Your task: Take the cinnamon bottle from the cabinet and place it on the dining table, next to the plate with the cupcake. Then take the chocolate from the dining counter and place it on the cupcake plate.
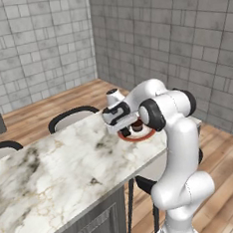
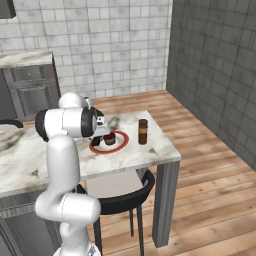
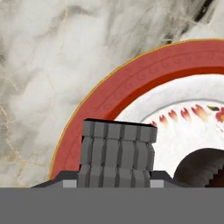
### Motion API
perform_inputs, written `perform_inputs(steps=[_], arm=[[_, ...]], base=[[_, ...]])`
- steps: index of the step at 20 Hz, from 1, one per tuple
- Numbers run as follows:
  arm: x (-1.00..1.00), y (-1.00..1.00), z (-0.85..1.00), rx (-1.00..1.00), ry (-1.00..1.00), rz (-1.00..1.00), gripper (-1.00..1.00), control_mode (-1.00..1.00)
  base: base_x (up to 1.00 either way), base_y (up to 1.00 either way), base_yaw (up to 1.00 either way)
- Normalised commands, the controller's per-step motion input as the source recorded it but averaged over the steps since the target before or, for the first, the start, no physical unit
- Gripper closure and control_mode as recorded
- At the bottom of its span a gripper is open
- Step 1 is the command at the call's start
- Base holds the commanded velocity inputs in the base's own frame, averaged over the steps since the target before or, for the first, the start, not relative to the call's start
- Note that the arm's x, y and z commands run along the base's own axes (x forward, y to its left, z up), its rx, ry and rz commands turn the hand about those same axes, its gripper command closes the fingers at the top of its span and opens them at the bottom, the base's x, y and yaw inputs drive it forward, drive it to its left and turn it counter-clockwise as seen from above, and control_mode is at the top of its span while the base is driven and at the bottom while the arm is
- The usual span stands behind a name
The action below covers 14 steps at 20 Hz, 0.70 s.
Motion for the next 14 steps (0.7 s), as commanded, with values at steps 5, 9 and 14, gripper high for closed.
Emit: perform_inputs(steps=[5, 9, 14], arm=[[0.03, 0.00, -0.09, 0.00, 0.00, 0.00, -1.00, -1.00], [0.00, -0.02, 0.00, 0.00, 0.00, 0.00, -1.00, -1.00], [-0.07, -0.11, 0.03, 0.00, 0.00, 0.00, -1.00, -1.00]], base=[[0.00, 0.00, 0.00], [0.00, 0.00, 0.00], [0.00, 0.00, 0.00]])
